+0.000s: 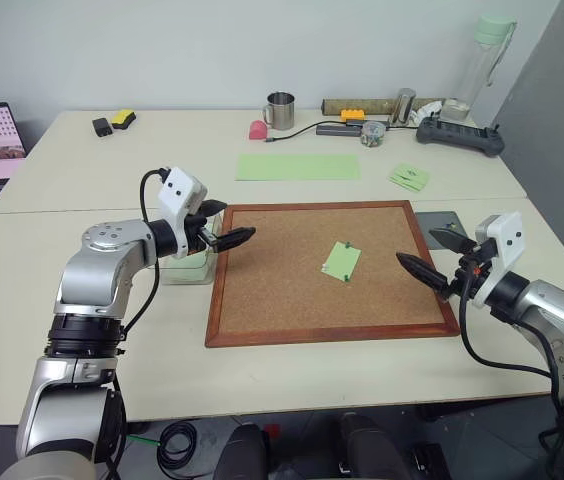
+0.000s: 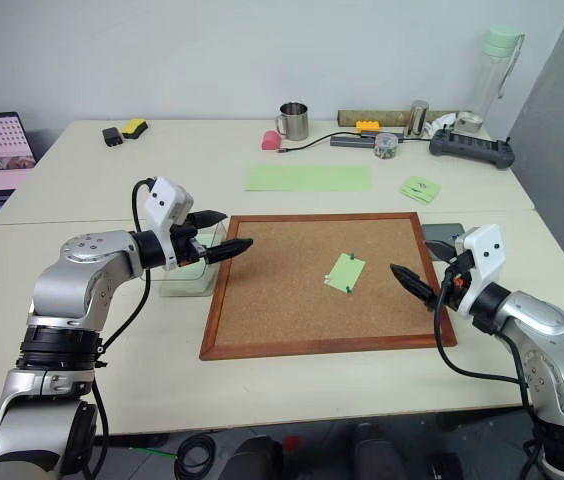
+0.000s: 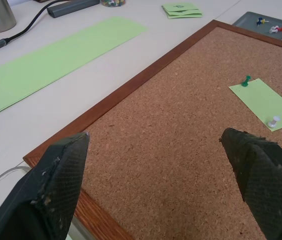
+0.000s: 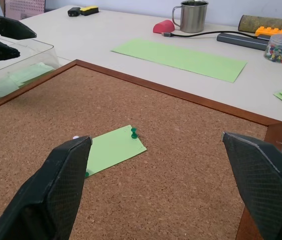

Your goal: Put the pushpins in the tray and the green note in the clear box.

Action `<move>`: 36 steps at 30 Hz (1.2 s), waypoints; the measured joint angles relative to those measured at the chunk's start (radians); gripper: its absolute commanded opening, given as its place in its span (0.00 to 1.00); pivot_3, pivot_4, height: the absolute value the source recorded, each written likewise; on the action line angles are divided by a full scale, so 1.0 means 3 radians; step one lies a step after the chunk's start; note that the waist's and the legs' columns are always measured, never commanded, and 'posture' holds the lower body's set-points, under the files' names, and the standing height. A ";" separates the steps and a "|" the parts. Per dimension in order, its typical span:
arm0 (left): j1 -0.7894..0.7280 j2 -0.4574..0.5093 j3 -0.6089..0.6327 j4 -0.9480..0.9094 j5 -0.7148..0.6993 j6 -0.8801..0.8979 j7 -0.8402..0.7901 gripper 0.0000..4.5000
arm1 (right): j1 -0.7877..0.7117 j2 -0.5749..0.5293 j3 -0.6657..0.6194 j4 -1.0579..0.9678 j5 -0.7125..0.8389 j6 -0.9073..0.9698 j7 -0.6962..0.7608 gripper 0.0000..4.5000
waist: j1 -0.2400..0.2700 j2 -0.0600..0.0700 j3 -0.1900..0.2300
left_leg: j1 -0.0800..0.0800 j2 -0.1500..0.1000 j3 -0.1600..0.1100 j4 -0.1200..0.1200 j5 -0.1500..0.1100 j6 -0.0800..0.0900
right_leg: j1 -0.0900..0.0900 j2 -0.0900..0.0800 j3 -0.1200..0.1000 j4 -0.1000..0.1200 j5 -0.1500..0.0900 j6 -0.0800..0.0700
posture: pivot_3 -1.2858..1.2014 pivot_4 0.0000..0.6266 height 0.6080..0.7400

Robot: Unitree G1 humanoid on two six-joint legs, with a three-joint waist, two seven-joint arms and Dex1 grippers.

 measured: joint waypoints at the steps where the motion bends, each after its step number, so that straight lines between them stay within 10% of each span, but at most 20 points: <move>1: 0.0000 -0.0001 0.0000 0.0000 0.0000 -0.0002 0.0004 0.99 | 0.0000 0.0000 0.0000 0.0001 0.0000 0.0000 -0.0002 0.97 | 0.0000 0.0000 0.0000 | 0.0000 0.0000 0.0000 0.0000 0.0000 0.0000 | 0.0000 0.0000 0.0000 0.0000 0.0000 0.0000 | 0.52 0.24 1.00; 36: 0.0195 -0.0092 -0.0001 -0.0302 -0.0079 -0.0017 0.0033 0.99 | 0.0222 0.0255 0.0144 0.0019 -0.0168 -0.0071 -0.0218 0.97 | 0.0000 0.0000 0.0000 | 0.0001 0.0000 0.0000 0.0001 0.0000 0.0000 | 0.0000 0.0000 0.0001 0.0003 0.0000 0.0000 | 0.52 0.24 1.00</move>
